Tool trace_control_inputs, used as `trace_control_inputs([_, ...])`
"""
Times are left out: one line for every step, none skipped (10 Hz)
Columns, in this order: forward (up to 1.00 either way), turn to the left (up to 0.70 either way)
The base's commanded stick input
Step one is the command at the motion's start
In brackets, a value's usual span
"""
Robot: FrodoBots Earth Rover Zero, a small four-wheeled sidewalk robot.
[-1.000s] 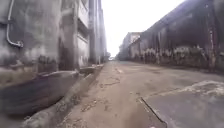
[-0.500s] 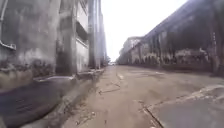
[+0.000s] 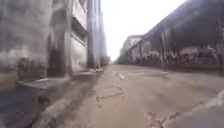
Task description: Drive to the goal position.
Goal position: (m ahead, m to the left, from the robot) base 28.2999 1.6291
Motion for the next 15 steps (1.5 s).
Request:
trace_control_inputs([0.70,0.00])
trace_control_inputs([0.70,0.00])
trace_control_inputs([0.70,0.00])
trace_control_inputs([0.70,0.00])
trace_control_inputs([0.70,0.00])
trace_control_inputs([0.70,0.00])
trace_control_inputs([0.70,0.00])
trace_control_inputs([0.70,0.00])
trace_control_inputs([0.70,0.00])
trace_control_inputs([0.70,0.00])
trace_control_inputs([0.70,0.00])
trace_control_inputs([0.70,0.00])
trace_control_inputs([0.70,0.00])
trace_control_inputs([0.70,0.00])
trace_control_inputs([0.70,0.00])
